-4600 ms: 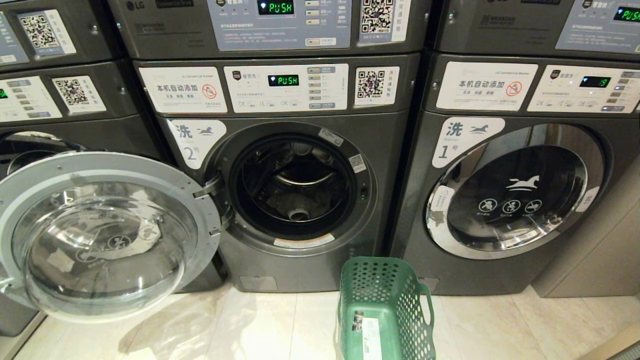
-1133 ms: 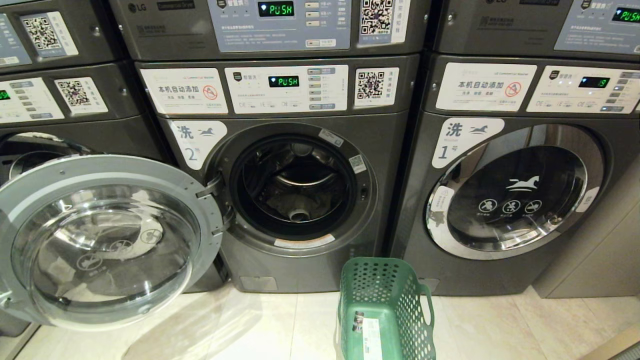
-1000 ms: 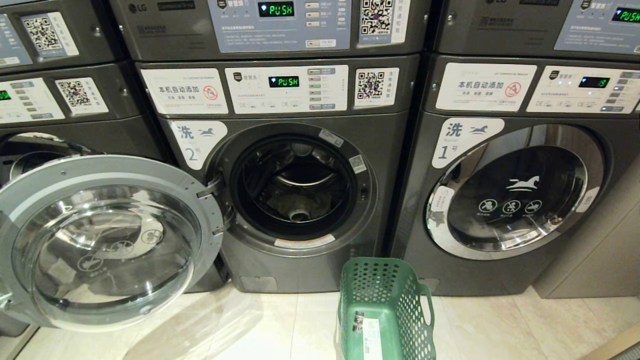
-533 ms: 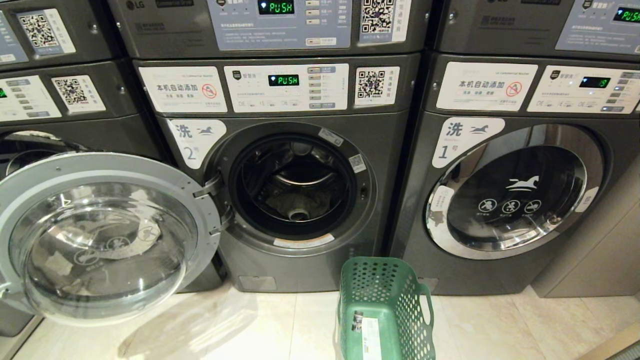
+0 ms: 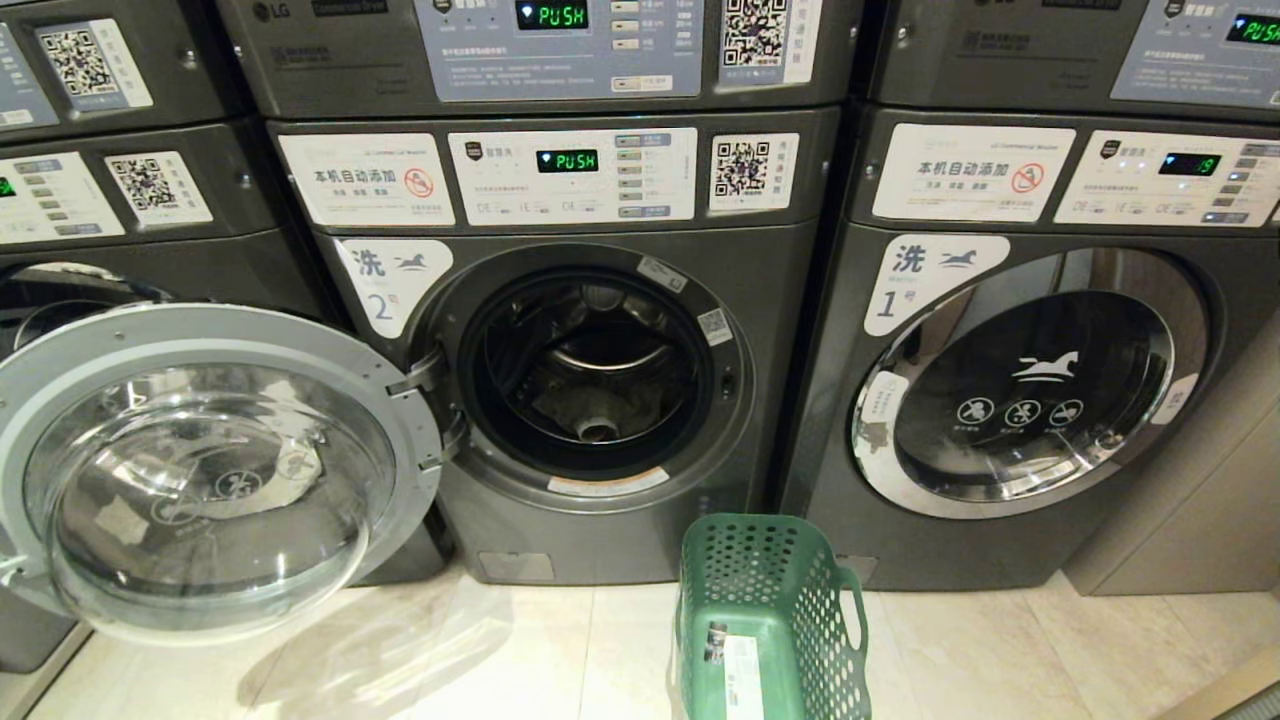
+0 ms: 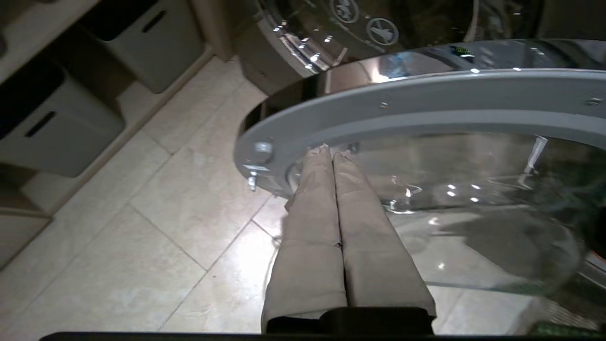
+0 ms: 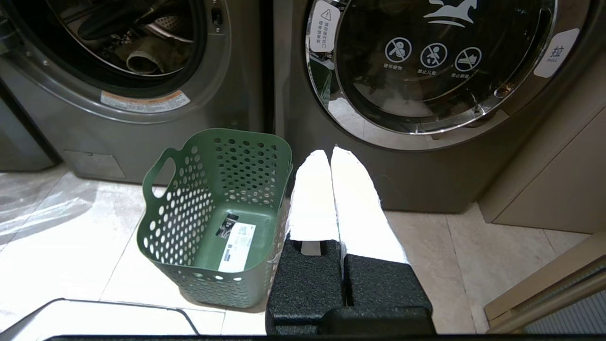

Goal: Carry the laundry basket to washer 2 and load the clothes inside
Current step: Close the washing machine door with the left hand

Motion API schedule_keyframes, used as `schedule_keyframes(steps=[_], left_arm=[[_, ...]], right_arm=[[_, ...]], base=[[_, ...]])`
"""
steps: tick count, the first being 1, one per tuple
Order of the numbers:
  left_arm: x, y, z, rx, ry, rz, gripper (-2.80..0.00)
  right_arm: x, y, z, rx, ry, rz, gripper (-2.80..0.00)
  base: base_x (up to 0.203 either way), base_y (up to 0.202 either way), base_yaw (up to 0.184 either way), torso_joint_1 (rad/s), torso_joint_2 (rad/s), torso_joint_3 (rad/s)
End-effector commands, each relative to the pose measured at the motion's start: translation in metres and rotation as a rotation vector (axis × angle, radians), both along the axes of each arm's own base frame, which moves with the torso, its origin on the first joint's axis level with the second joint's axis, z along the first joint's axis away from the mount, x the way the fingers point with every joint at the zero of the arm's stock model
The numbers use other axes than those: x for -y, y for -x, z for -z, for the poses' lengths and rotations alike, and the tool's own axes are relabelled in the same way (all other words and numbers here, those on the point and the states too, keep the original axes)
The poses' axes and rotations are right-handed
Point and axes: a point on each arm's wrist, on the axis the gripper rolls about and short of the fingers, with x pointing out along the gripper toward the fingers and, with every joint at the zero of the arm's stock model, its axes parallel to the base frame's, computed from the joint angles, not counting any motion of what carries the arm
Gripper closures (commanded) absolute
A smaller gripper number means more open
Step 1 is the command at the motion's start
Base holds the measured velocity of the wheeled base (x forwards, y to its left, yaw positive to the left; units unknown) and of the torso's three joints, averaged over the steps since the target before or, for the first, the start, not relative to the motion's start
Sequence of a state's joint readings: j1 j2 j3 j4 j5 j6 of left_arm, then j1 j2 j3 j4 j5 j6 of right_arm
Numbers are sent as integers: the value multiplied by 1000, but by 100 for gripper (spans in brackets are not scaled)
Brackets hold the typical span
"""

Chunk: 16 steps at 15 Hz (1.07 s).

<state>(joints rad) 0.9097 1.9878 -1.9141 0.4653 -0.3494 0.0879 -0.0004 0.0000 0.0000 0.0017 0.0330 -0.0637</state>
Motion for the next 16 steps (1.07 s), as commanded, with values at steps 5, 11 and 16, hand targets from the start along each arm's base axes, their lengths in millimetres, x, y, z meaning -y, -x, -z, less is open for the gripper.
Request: schedule_keyframes(steps=[5, 11, 16], left_arm=[[-33, -55, 63, -61, -62, -72, 0], [-65, -93, 113, 81, -155, -9, 0], [-69, -106, 126, 201, -117, 73, 0]], right_arm=[[0, 0, 0, -1, 1, 0, 0], [0, 0, 0, -1, 1, 0, 0], [0, 0, 0, -1, 1, -1, 0]], base=[[0, 0, 0, 0, 0, 0], [0, 0, 0, 0, 0, 0], [0, 0, 0, 0, 0, 0]])
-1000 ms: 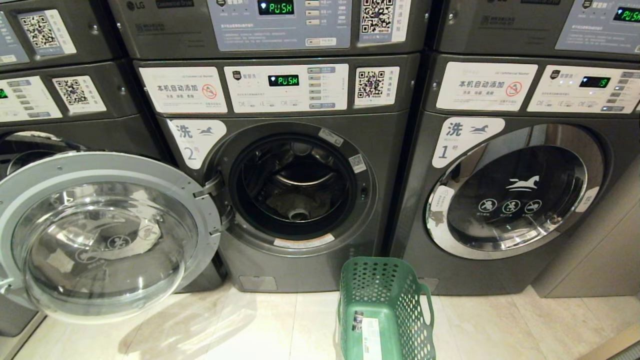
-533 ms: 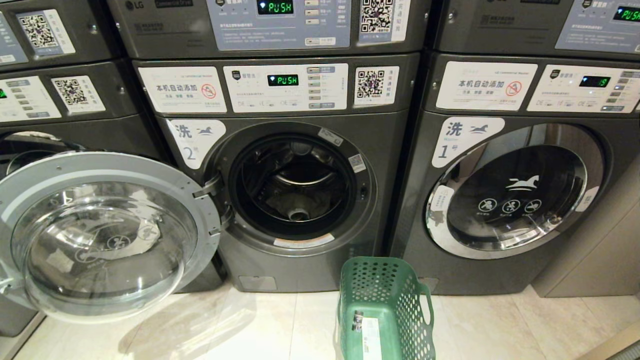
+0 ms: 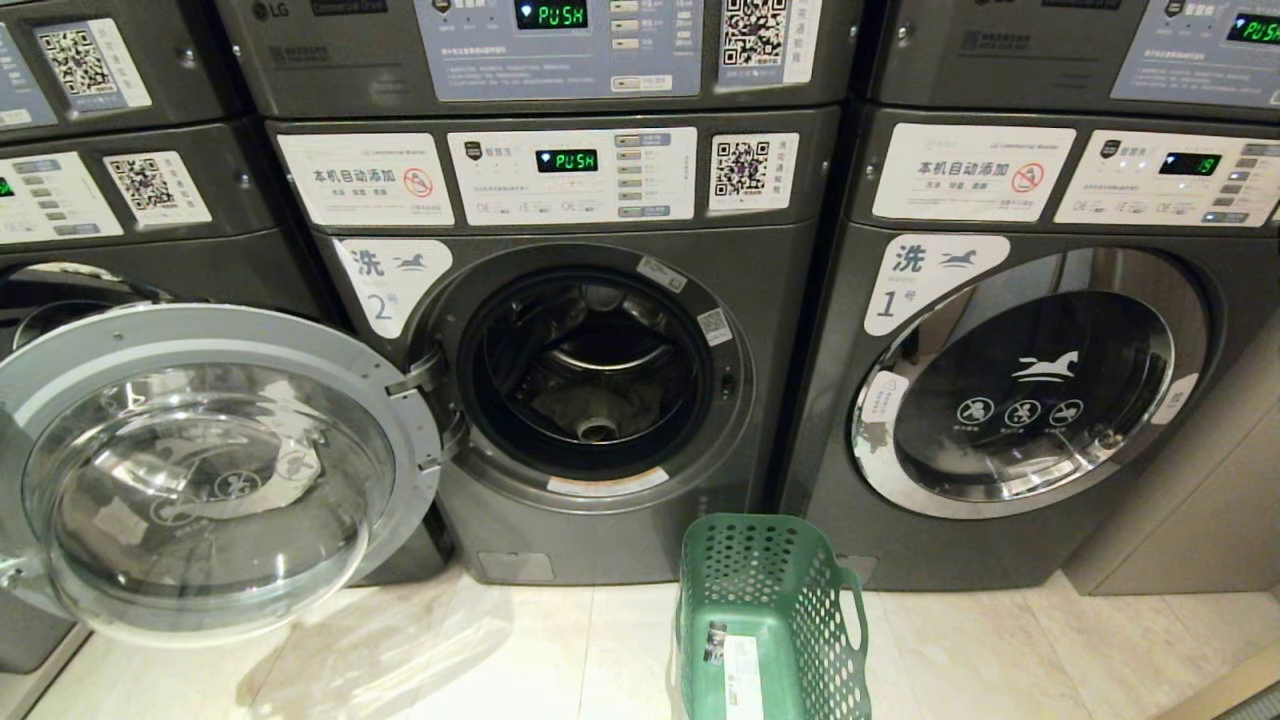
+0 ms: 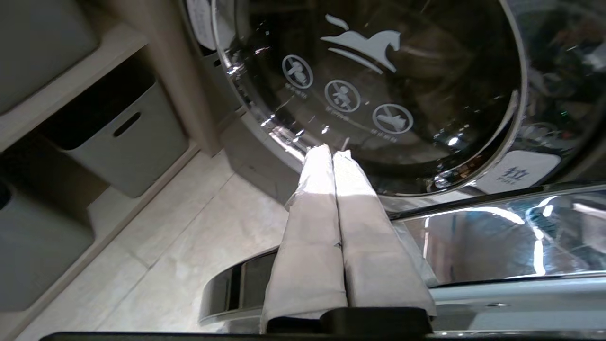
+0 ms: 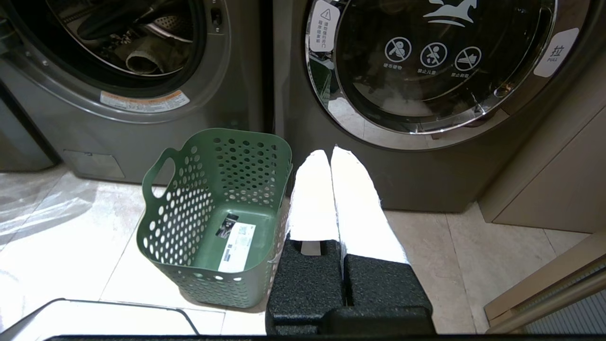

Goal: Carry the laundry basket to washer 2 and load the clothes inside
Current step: Close the washing machine door with the left hand

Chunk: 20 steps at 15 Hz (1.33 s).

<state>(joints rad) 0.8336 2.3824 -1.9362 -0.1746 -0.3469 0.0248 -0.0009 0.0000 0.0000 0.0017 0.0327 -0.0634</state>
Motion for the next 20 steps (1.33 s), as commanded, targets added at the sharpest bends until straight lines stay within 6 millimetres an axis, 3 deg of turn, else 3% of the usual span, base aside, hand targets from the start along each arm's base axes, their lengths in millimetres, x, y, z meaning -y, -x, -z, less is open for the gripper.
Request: schedule_keyframes(steps=[1, 6, 20], left_arm=[[0, -7, 15, 9, 56, 46, 0], [8, -5, 11, -21, 124, 83, 0], [47, 32, -41, -148, 305, 117, 0]], right_arm=[[0, 0, 0, -1, 1, -2, 0], [0, 0, 0, -1, 1, -2, 0], [0, 0, 0, -1, 1, -1, 0]], base=[[0, 0, 0, 0, 0, 0], [0, 0, 0, 0, 0, 0], [0, 0, 0, 0, 0, 0]])
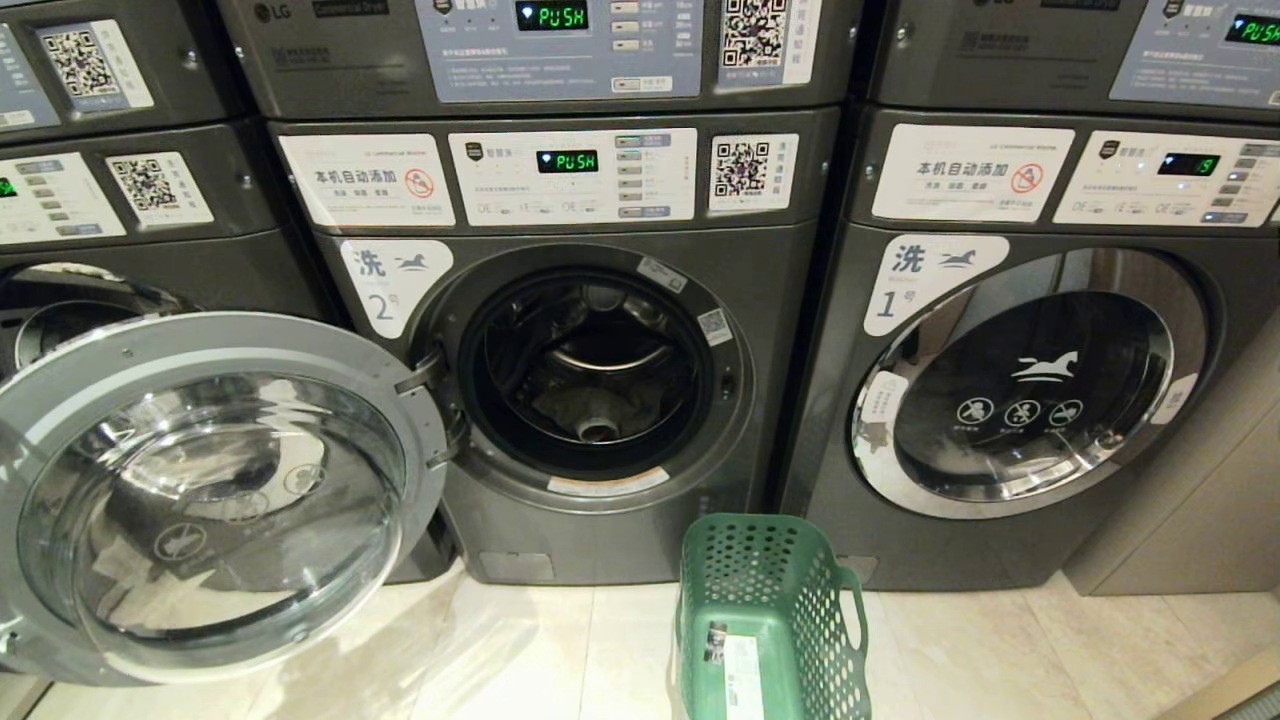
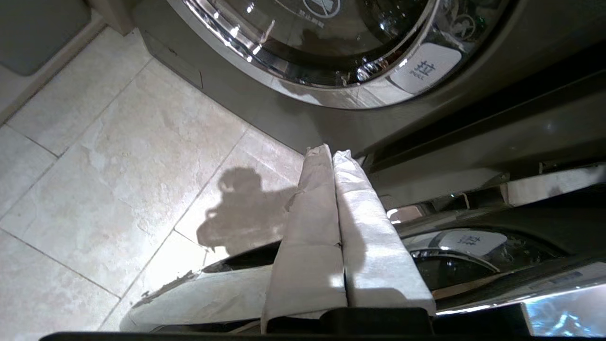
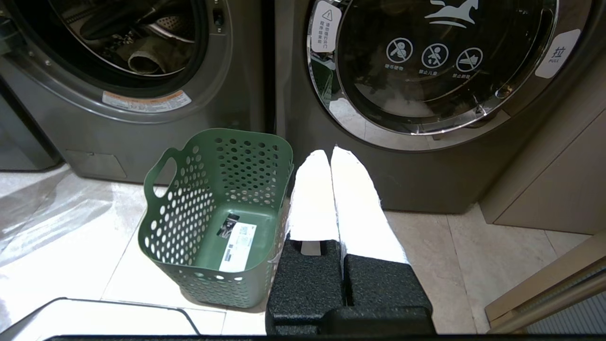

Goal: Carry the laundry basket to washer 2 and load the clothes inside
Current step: Close the washing machine door with the left hand

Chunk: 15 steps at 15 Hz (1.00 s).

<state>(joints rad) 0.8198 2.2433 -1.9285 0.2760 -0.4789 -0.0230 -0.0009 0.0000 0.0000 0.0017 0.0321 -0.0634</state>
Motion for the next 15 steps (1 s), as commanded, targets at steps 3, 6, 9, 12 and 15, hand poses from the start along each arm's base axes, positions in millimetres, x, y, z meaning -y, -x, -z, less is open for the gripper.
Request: schedule_keyframes(steps=[3, 6, 9, 12, 15], left_arm=[[30, 28, -40, -15, 46, 23, 0], [53, 50, -46, -53, 89, 25, 0], [73, 66, -45, -80, 117, 29, 0], [91, 71, -45, -95, 130, 55, 0], [113, 79, -52, -114, 148, 85, 0]], right_arm=[[0, 0, 0, -1, 1, -1, 0], [0, 0, 0, -1, 1, -2, 0], [0, 0, 0, -1, 1, -2, 0], [0, 0, 0, -1, 1, -2, 0], [0, 0, 0, -1, 1, 0, 0]], base=[[0, 0, 0, 0, 0, 0], [0, 0, 0, 0, 0, 0], [0, 0, 0, 0, 0, 0], [0, 0, 0, 0, 0, 0], [0, 0, 0, 0, 0, 0]])
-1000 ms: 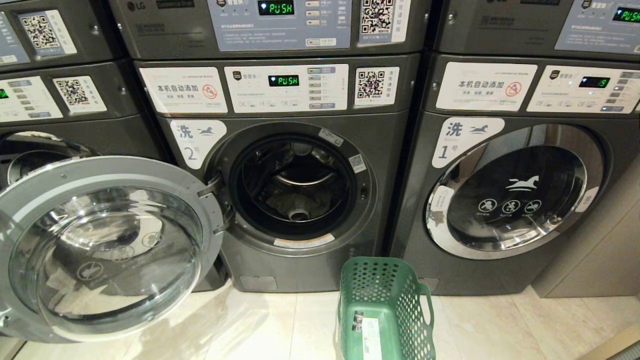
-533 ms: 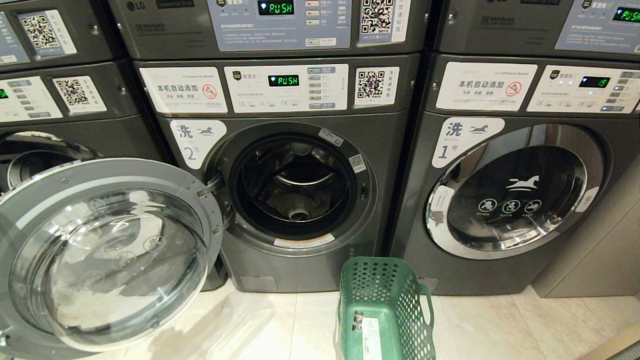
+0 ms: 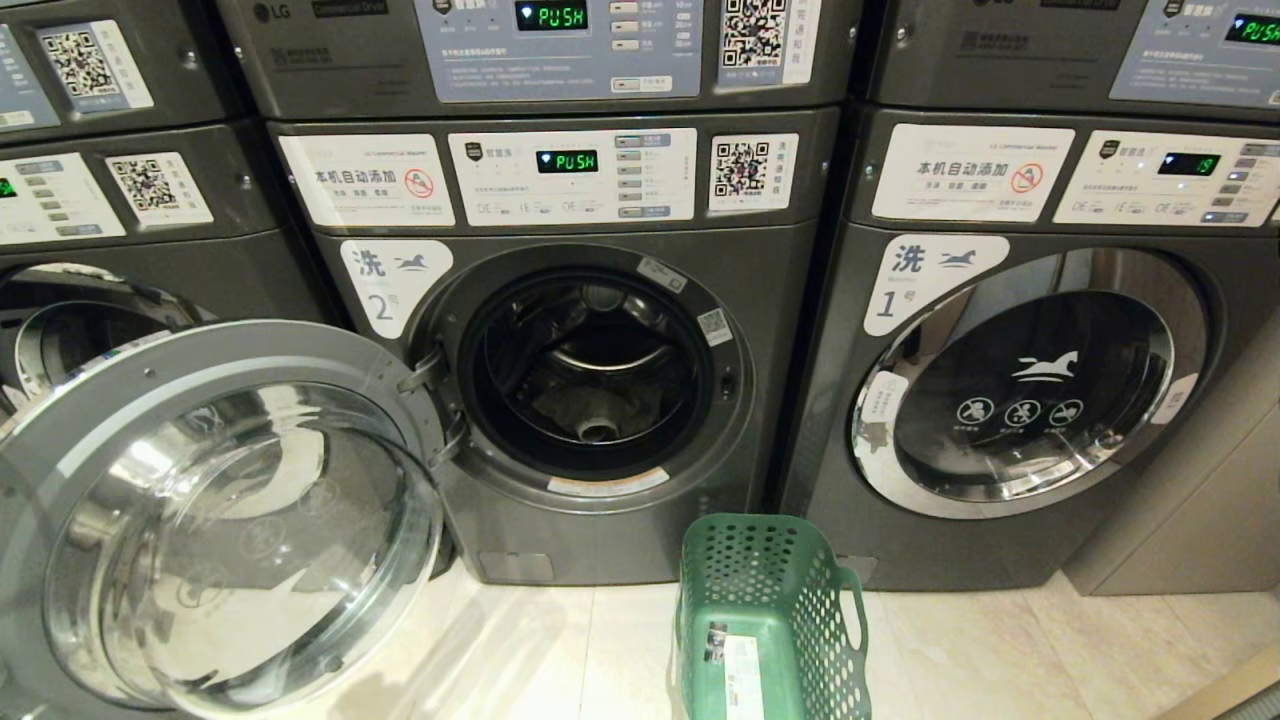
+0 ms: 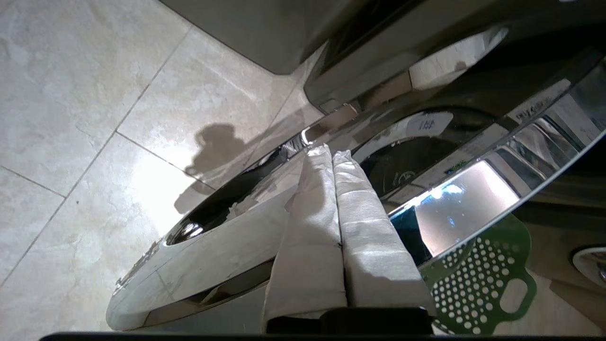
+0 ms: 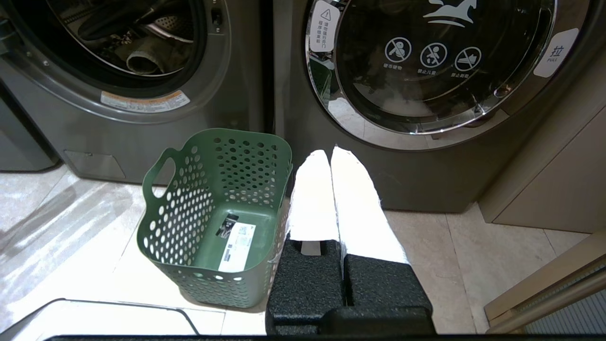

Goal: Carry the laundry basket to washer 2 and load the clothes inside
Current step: Close the washing machine door with the left hand

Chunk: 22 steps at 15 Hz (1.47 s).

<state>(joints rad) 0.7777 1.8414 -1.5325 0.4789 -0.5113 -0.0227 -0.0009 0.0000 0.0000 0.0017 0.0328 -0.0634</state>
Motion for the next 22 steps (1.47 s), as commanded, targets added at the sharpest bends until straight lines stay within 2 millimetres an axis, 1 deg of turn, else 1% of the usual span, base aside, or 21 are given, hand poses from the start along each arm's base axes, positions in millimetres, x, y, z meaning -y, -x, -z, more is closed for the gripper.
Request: schedule_keyframes(steps=[1, 4, 7, 11, 13, 18, 22], left_arm=[[25, 11, -12, -9, 15, 34, 0], [53, 18, -12, -42, 46, 86, 0], [75, 24, -13, -46, 48, 136, 0], [114, 27, -6, -72, 71, 246, 0], [136, 23, -5, -82, 109, 294, 0], [192, 7, -5, -114, 238, 407, 0], [237, -2, -1, -155, 283, 544, 0]], right_arm=[[0, 0, 0, -1, 1, -1, 0], [0, 0, 0, -1, 1, -2, 0], [0, 0, 0, -1, 1, 0, 0], [0, 0, 0, -1, 1, 0, 0], [0, 0, 0, -1, 1, 1, 0], [0, 0, 0, -1, 1, 0, 0], [0, 0, 0, -1, 1, 0, 0]], base=[[0, 0, 0, 0, 0, 0], [0, 0, 0, 0, 0, 0], [0, 0, 0, 0, 0, 0], [0, 0, 0, 0, 0, 0], [0, 0, 0, 0, 0, 0], [0, 0, 0, 0, 0, 0], [0, 0, 0, 0, 0, 0]])
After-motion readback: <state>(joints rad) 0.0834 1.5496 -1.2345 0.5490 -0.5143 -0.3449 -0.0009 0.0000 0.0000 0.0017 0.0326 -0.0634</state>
